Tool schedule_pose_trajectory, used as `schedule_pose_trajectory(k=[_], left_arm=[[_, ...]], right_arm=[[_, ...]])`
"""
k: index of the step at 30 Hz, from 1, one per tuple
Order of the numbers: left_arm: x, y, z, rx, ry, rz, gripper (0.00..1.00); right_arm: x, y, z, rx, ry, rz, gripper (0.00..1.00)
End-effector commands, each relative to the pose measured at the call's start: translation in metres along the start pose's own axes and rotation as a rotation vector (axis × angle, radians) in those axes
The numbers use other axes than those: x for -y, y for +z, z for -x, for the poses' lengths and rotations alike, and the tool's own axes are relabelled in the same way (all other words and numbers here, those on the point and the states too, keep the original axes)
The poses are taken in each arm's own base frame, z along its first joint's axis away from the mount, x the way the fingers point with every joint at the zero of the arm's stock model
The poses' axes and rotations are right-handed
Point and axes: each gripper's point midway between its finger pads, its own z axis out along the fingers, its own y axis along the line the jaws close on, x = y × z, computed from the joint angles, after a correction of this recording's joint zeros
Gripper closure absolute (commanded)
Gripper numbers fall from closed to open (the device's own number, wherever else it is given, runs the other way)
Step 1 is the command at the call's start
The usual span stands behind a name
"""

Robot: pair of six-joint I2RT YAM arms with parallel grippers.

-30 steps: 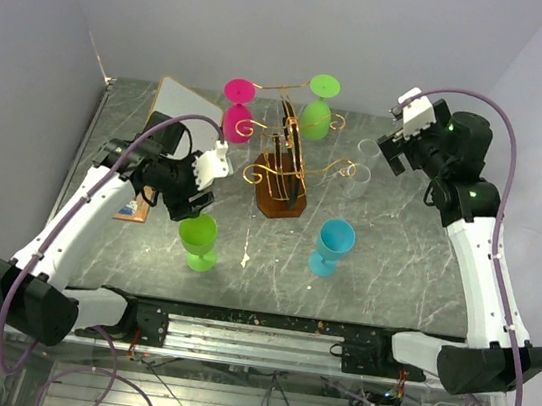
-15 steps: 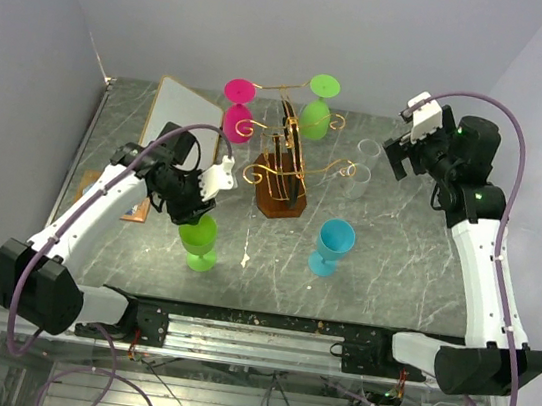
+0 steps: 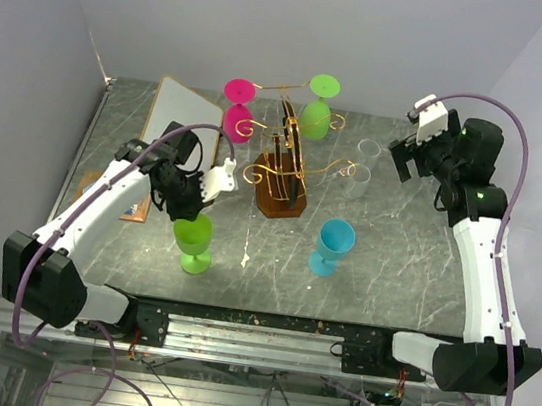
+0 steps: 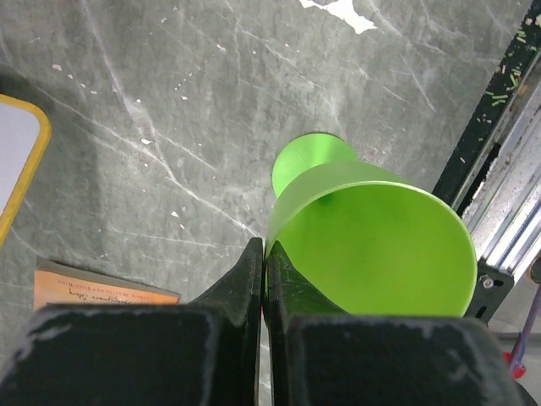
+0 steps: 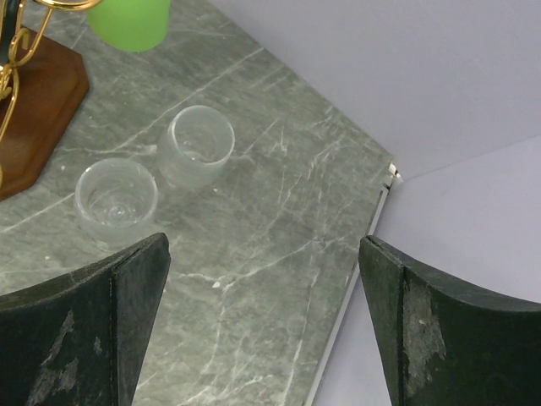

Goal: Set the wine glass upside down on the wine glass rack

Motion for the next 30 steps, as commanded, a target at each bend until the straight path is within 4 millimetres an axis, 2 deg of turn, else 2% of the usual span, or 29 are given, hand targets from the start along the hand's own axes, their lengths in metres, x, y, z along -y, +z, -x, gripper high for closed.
schedule_pose_trajectory(k=[1, 5, 7, 12, 15, 18, 24, 30], left_arm=[[0.002, -0.023, 0.008, -0.003, 0.050, 0.016, 0.93], [-0.002, -0.052, 0.012, -0.027, 0.089, 0.083, 0.93], [-0.006, -0.070, 0.015, -0.034, 0.115, 0.133, 0.93], [-0.018, -0.125, 0.033, -0.008, 0.188, 0.306, 0.93], [-0.021, -0.155, 0.047, 0.045, 0.236, 0.404, 0.93], [-0.021, -0.185, 0.065, 0.125, 0.284, 0.495, 0.93], [-0.016, -0.242, 0.114, 0.340, 0.346, 0.617, 0.93], [-0.008, -0.289, 0.173, 0.633, 0.282, 0.643, 0.93]], right_arm=[[0.009, -0.002, 0.003, 0.021, 0.010, -0.019, 0.06], [0.011, -0.005, 0.001, 0.019, 0.004, -0.008, 0.06], [0.005, -0.007, -0.001, 0.019, -0.007, 0.040, 0.06], [-0.011, -0.010, -0.008, 0.033, -0.011, 0.167, 0.05], [-0.010, -0.015, -0.011, 0.029, -0.012, 0.173, 0.05], [-0.009, -0.024, -0.011, 0.033, -0.036, 0.166, 0.05], [-0.025, -0.046, -0.004, 0.044, -0.065, 0.239, 0.05], [-0.041, -0.058, 0.010, 0.096, -0.029, 0.313, 0.05]])
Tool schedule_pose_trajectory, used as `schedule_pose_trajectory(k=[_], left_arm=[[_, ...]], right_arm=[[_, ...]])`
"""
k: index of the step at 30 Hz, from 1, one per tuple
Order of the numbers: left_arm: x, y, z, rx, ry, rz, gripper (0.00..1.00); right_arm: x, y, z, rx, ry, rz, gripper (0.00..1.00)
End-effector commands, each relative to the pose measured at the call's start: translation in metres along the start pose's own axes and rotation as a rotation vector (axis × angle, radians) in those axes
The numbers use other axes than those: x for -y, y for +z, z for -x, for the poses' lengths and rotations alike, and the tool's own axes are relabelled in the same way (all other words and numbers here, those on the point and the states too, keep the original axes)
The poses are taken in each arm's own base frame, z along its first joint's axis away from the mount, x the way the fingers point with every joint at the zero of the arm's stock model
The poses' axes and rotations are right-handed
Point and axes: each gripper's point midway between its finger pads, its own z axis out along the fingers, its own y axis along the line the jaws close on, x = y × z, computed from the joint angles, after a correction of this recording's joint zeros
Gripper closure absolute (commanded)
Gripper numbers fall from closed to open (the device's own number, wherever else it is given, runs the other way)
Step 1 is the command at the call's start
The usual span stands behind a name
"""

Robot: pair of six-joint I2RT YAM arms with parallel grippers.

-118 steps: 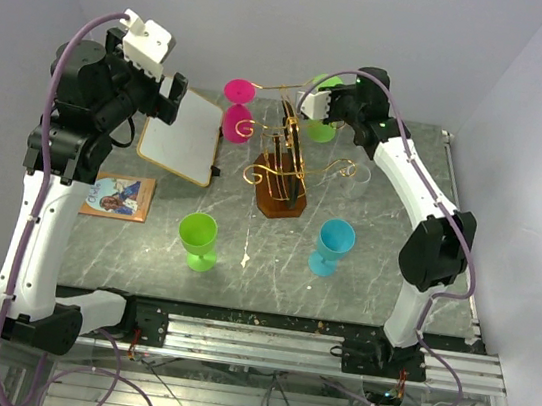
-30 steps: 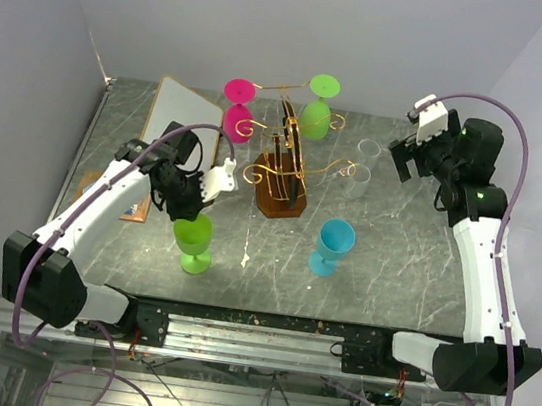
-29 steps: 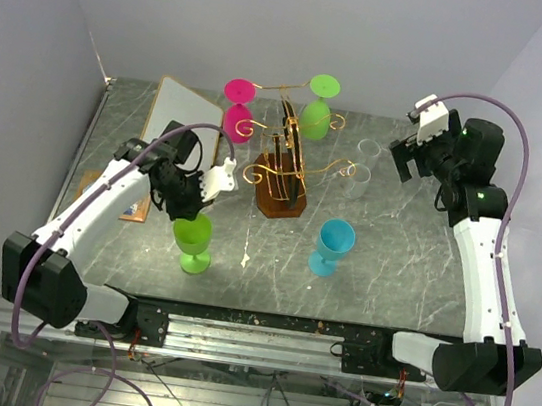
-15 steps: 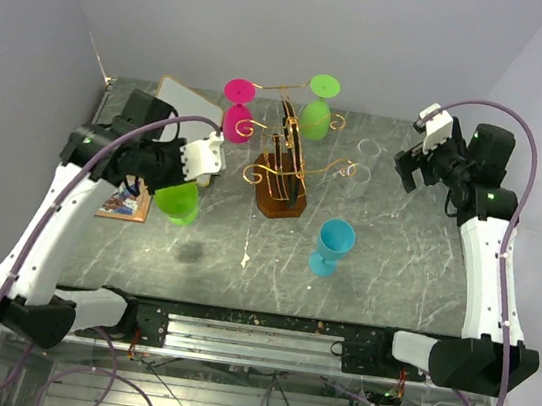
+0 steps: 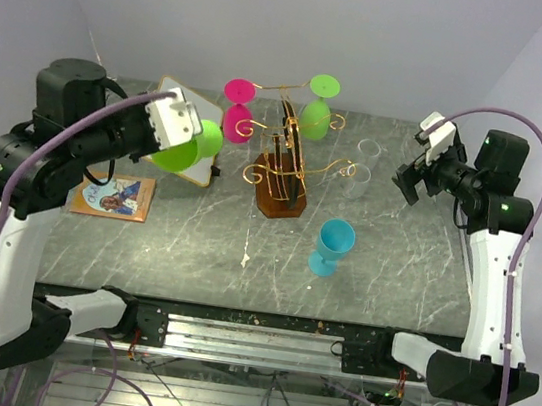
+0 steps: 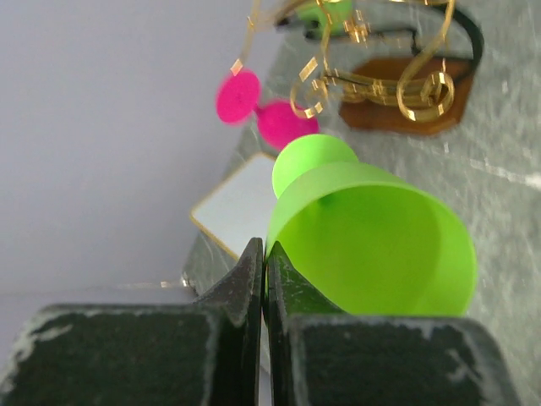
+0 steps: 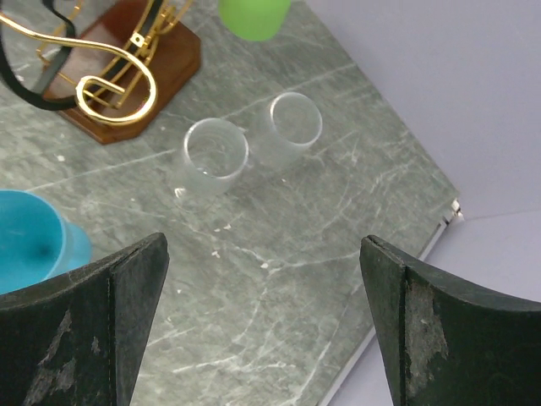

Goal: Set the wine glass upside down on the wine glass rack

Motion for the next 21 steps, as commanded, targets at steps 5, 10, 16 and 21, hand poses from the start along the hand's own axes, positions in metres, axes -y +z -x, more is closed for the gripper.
schedule_pose_trajectory(k=[5, 10, 16, 21], left_arm=[[-0.041, -0.002, 0.096, 0.383, -0.210, 0.066, 0.93], [-0.065, 0.011, 0.131, 0.524, -0.398, 0.059, 0.93], [-0.080, 0.031, 0.159, 0.637, -0.589, -0.010, 0.93], [-0.085, 0.058, 0.162, 0.658, -0.708, -0.061, 0.93]], right_arm=[[-0.019, -0.017, 0.040, 0.139, 0.049, 0.095, 0.05], [-0.020, -0.016, 0.083, 0.295, 0.170, 0.179, 0.08], [0.000, -0.018, 0.144, 0.487, 0.360, 0.244, 0.14], [-0.005, -0.019, 0.183, 0.606, 0.480, 0.366, 0.18]])
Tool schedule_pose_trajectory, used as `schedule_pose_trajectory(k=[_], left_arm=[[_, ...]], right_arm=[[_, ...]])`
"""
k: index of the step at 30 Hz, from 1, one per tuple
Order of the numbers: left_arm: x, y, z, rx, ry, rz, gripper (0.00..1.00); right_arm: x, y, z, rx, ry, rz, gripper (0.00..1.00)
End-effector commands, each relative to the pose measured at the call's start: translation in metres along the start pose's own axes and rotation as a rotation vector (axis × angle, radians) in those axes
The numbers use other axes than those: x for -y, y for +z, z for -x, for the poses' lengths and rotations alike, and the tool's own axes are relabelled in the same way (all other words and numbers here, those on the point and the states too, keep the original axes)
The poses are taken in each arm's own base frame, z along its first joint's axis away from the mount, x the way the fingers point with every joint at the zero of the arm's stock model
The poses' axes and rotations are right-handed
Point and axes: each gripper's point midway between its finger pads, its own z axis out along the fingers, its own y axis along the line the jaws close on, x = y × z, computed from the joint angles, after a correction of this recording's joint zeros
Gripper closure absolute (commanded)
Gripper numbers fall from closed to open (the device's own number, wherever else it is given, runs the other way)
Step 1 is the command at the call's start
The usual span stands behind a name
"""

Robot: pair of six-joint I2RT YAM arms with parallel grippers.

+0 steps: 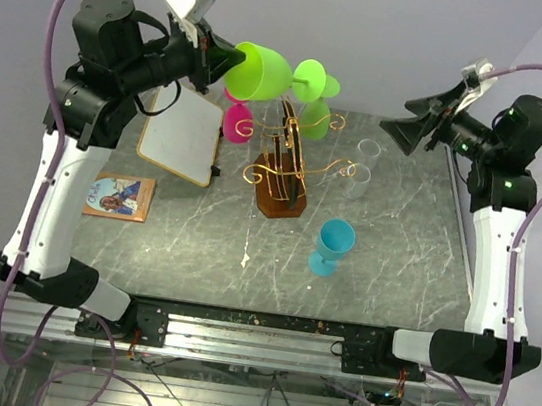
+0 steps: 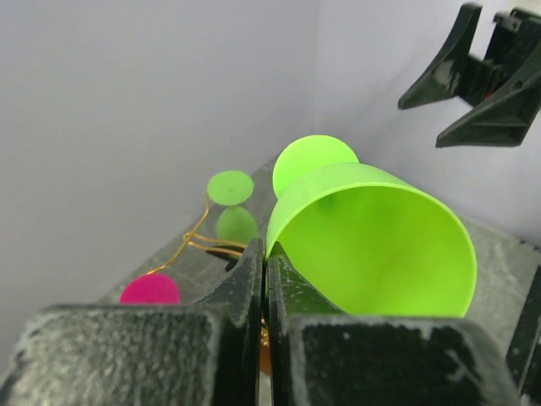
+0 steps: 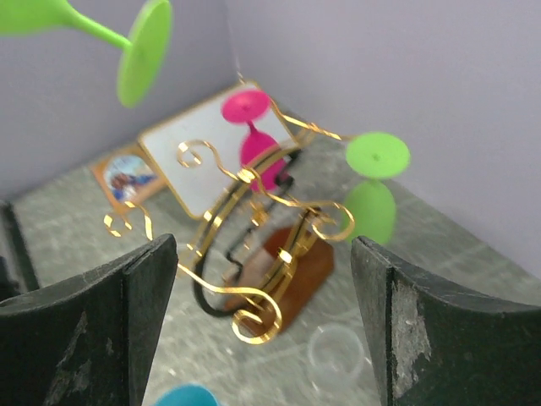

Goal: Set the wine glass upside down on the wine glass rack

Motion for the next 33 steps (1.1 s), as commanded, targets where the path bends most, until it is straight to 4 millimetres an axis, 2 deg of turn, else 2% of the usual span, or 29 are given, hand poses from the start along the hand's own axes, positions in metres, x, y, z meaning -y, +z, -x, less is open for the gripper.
schedule_pose_trajectory(k=[1, 9, 12, 15, 23, 27, 33], left_arm=[[0.010, 0.013, 0.028, 0.116, -0.116, -0.064, 0.93], [0.005, 0.031, 0.018, 0.115, -0.156, -0.084, 0.93], [0.001, 0.036, 0.015, 0.112, -0.163, -0.072, 0.93], [0.005, 0.036, 0.010, 0.103, -0.170, -0.096, 0.93], [0.002, 0.040, 0.001, 0.087, -0.178, -0.088, 0.93], [0.001, 0.044, -0.004, 0.080, -0.184, -0.091, 0.93], [-0.001, 0.044, -0.008, 0.068, -0.165, -0.071, 0.93]], right_arm=[[-0.028, 0.017, 0.046, 0.132, 0.127, 0.145, 0.18], [-0.050, 0.058, 0.051, 0.133, 0.189, 0.210, 0.24], [-0.057, 0.071, 0.046, 0.125, 0.206, 0.234, 0.26], [-0.057, 0.083, 0.041, 0.106, 0.221, 0.235, 0.29], [-0.062, 0.101, 0.041, 0.100, 0.243, 0.265, 0.40], [-0.065, 0.108, 0.039, 0.097, 0.253, 0.265, 0.49], [-0.060, 0.115, 0.034, 0.086, 0.262, 0.226, 0.69]])
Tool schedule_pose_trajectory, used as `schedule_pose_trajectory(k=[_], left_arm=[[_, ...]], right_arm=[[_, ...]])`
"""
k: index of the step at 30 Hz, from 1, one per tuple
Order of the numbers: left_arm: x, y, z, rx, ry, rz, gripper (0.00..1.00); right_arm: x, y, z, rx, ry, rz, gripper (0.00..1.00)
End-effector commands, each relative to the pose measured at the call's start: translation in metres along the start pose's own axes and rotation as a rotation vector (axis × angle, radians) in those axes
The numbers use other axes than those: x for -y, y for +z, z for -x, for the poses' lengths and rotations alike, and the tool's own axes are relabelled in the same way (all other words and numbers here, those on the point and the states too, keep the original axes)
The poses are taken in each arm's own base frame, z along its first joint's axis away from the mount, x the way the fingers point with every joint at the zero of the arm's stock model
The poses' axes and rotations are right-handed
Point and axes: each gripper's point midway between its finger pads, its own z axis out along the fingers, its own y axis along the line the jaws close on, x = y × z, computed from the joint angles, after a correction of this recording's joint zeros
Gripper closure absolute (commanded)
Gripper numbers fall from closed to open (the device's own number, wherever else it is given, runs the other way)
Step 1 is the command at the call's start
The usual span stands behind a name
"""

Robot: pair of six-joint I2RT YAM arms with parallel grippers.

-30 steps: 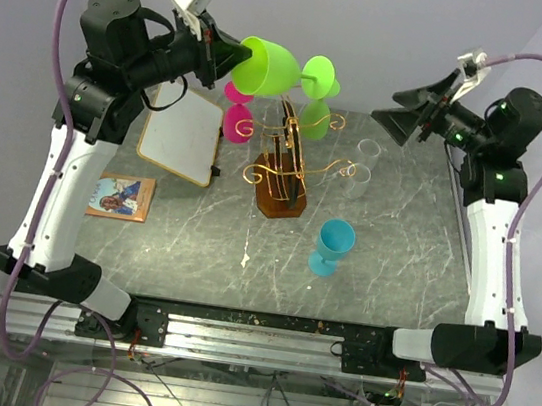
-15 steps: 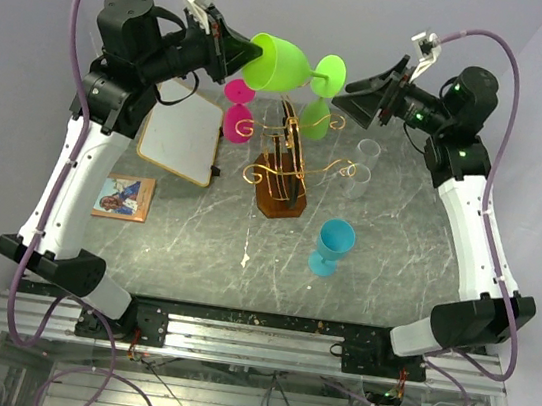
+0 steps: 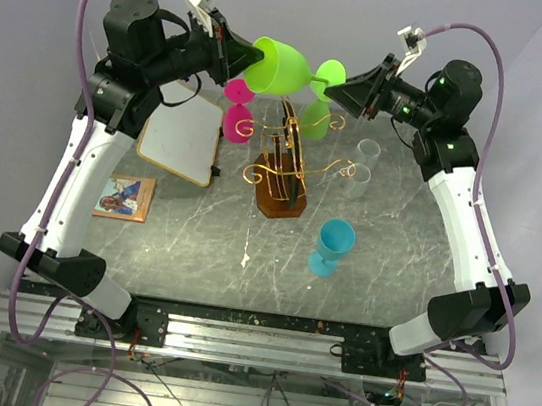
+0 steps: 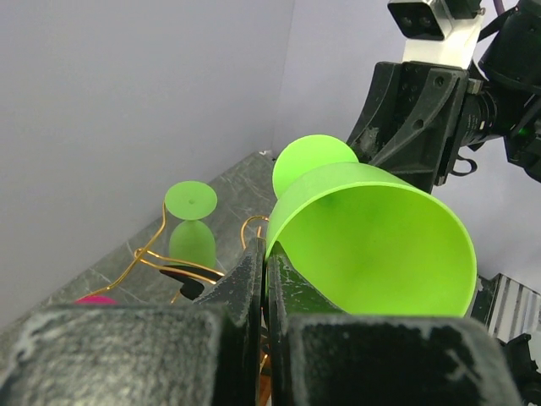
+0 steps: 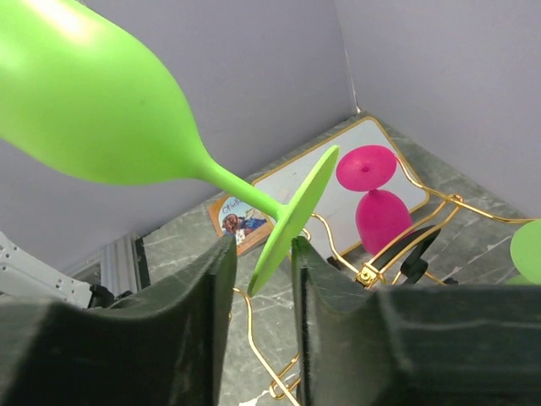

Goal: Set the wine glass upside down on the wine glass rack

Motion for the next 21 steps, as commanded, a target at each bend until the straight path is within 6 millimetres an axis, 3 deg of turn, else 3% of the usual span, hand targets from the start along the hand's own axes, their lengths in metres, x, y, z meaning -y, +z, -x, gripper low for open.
schedule_pose_trajectory(k=[1, 3, 6, 10, 14, 21], left_arm=[[0.004, 0.001, 0.006, 0.025, 0.037, -0.015, 0.93], [0.004, 0.002, 0.004, 0.021, 0.038, -0.013, 0.93], [0.004, 0.002, 0.003, 0.018, 0.039, -0.012, 0.93], [0.005, 0.000, 0.003, 0.016, 0.047, -0.013, 0.86], [0.007, -0.002, -0.001, 0.006, 0.051, -0.022, 0.72], [0.004, -0.015, -0.005, -0.029, 0.121, 0.017, 0.31]], right_arm=[[0.004, 0.005, 0.009, 0.022, -0.013, -0.027, 0.73], [0.004, 0.005, 0.009, 0.024, -0.013, -0.030, 0.80], [0.011, 0.006, 0.008, 0.024, -0.009, -0.063, 1.00], [0.026, 0.004, 0.006, 0.018, -0.019, -0.141, 1.00], [0.036, 0.002, 0.006, 0.014, -0.046, -0.193, 1.00], [0.058, -0.017, 0.015, 0.012, -0.116, -0.304, 1.00]])
